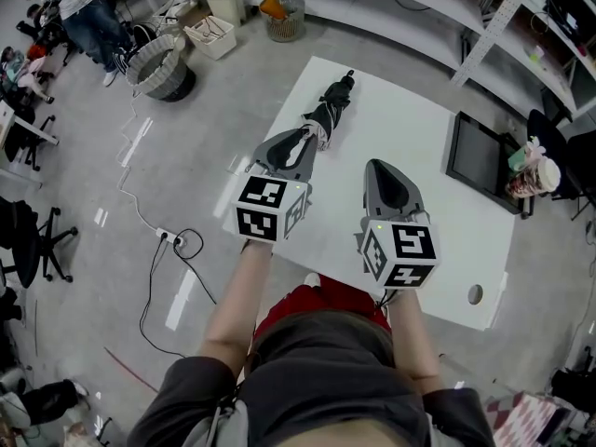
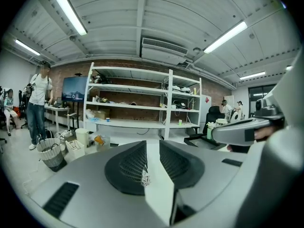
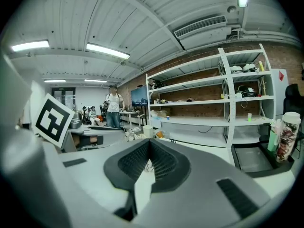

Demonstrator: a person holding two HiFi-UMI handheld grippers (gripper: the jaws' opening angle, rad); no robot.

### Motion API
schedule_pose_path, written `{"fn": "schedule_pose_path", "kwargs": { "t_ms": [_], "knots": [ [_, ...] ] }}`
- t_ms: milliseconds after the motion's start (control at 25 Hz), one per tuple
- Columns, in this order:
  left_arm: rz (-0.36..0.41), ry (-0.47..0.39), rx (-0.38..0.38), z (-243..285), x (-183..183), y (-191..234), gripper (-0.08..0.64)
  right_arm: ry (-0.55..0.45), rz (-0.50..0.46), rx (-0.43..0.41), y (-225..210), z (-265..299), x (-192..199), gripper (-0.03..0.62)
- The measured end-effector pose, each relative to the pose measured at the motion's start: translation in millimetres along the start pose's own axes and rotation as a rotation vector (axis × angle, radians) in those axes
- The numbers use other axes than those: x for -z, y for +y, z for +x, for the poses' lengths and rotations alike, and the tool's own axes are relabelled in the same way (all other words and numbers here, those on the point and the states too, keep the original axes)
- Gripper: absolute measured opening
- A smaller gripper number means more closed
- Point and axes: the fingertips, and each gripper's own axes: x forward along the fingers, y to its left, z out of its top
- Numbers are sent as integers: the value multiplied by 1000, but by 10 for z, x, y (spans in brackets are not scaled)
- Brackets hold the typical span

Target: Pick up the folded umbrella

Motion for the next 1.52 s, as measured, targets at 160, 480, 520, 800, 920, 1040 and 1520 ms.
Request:
{"fn": "schedule_pose_path", "kwargs": {
  "t_ms": [160,480,520,800,920,1040,1520],
  "knots": [
    [21,40,18,189,3,36,104,0,9,2,-91,124,-18,18],
    [0,124,66,574,91,120,162,21,7,17,-294,345,-33,18],
    [-1,135,69,629,108,122,173,25,8,20,-339,366,-27,18],
    [14,211,73,980,245,125,215,41,16,29,-558,541,22,18],
    [14,238,69,1127,295,149,222,49,16,28,-635,620,41,18],
    [21,262,58,1257,336,205,236,56,15,28,-700,697,53,18],
    [26,351,37,1708,564,355,267,104,30,17,-941,1024,245,18]
  ]
}}
